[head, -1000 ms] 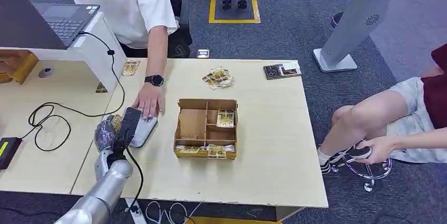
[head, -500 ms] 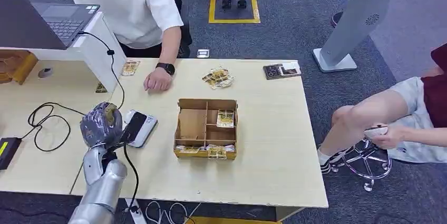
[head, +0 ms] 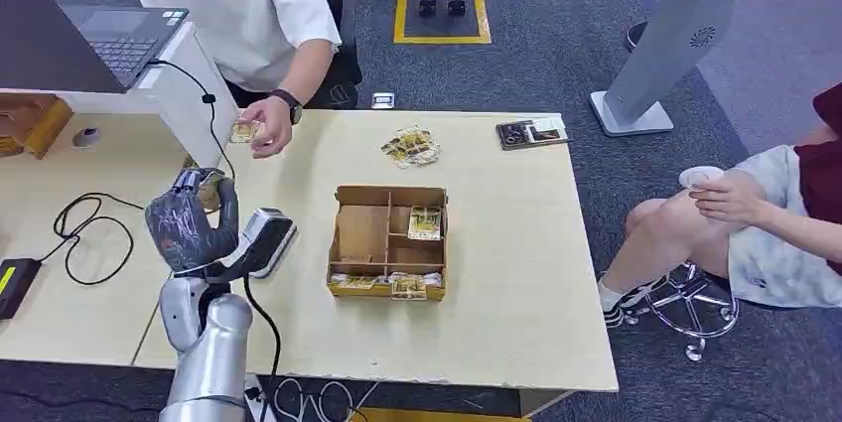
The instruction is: Pass the card to the sensor for recognition and then transmit it.
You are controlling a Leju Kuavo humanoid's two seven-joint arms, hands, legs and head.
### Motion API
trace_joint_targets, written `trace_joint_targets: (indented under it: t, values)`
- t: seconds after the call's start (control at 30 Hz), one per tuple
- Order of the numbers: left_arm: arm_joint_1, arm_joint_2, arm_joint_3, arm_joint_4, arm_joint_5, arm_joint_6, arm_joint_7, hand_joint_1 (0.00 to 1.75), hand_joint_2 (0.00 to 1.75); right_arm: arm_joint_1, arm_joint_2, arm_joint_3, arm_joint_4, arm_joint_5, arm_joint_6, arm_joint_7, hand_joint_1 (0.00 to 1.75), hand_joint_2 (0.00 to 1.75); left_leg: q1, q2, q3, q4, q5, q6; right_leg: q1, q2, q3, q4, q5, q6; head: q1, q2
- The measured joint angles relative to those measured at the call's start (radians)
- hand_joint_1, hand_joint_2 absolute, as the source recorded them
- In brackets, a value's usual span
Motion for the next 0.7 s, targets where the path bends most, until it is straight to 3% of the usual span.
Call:
trace_joint_targets:
  t: [0.1,0.27,0.5,0.7]
  values:
    - [-0.002,0.0,-0.047,-0.044,-0.074,0.0,0.015,1.75,1.75,-0.001,0.0,0.0,0.0,0.017,0.001,0.0,0.0,1.75,0.0,0.0,0.0,0.0,0.0,0.0,0.0,0.0,0.0,0.0,0.0,0.0,0.0,0.0]
    - [-0.012,0.004,-0.11,-0.053,-0.09,0.0,0.09,1.75,1.75,-0.001,-0.001,0.0,-0.001,0.028,0.003,0.001,0.0,1.75,0.0,0.0,0.0,0.0,0.0,0.0,0.0,0.0,0.0,0.0,0.0,0.0,0.0,0.0]
    - [-0.038,0.037,-0.267,0.023,-0.163,0.0,0.367,1.75,1.75,-0.003,-0.002,0.0,-0.001,0.04,0.007,0.001,0.0,1.75,0.0,0.0,0.0,0.0,0.0,0.0,0.0,0.0,0.0,0.0,0.0,0.0,0.0,0.0]
    - [-0.088,0.089,-0.386,0.114,-0.192,0.0,0.484,1.75,1.75,-0.004,-0.003,0.0,-0.002,0.05,0.011,0.002,0.0,1.75,0.0,0.0,0.0,0.0,0.0,0.0,0.0,0.0,0.0,0.0,0.0,0.0,0.0,0.0]
